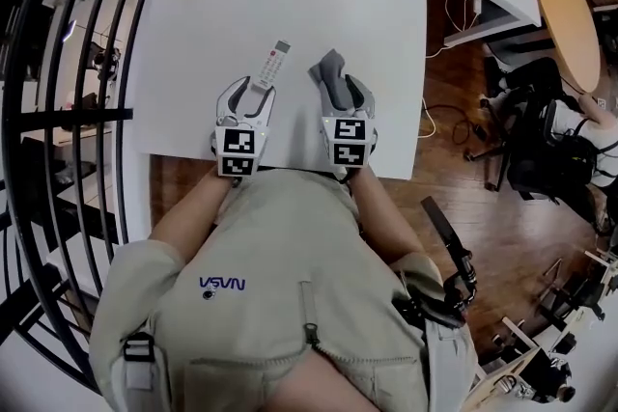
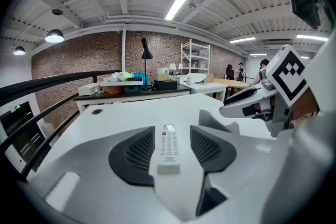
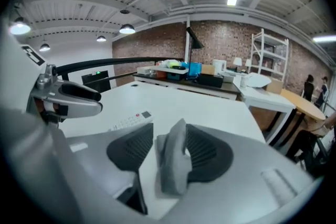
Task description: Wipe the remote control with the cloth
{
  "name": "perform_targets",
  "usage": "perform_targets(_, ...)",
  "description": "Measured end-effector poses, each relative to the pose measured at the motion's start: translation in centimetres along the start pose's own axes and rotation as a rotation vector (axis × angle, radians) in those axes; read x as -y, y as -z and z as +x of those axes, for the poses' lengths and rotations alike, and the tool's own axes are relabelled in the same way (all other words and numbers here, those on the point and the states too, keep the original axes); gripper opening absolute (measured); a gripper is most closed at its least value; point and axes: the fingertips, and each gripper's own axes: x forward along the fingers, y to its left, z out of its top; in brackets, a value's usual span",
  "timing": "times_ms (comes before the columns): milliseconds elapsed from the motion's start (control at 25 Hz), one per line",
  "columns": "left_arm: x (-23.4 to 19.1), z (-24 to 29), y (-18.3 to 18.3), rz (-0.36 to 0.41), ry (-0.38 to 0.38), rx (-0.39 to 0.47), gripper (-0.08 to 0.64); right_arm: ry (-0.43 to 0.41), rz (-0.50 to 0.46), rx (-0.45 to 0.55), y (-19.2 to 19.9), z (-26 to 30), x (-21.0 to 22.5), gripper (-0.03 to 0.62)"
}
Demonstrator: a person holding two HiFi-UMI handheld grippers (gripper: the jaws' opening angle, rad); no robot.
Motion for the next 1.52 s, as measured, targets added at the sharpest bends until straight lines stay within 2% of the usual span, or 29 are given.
perform_targets(160,-0.5,2.3,2.6,-0.027,0.013,-0.094,0.273,-0.014,-0.01,-0.075,1.8,1.8,0.1,0.207)
perform_targets(320,-0.5,3.8,4.4,-0.018,0.035,-0.166,0.305,-0.017,-0.02,-0.128,3.0,3.0,0.3,0.207)
perform_targets(600,-0.6,6.1,7.0,-0.023,0.051,-0.241,0.322,-0.033,-0.021,-0.186,4.1,4.2,0.9,0.211)
perform_targets(760,-0.2,6.9,8.0,-0.016,0.074,-0.28,0.325,-0.046,-0.01,-0.178,3.9,4.3,0.8,0.211)
perform_targets(1000,0.1,6.7,8.5,-0.015,0.094,-0.282,0.315,-0.06,0.024,-0.164,4.0,4.2,0.2,0.21)
perform_targets(1160,0.5,6.6,8.6,0.028,0.11,-0.271,0.246,-0.047,0.028,-0.157,4.4,4.3,0.4,0.21)
perform_targets(1360,0.5,6.4,8.4,0.025,0.12,-0.268,0.24,-0.033,0.037,-0.161,4.4,4.1,0.7,0.21)
perform_targets(1520,0.4,6.0,7.8,0.019,0.13,-0.233,0.239,-0.028,0.043,-0.168,4.6,4.1,0.8,0.21)
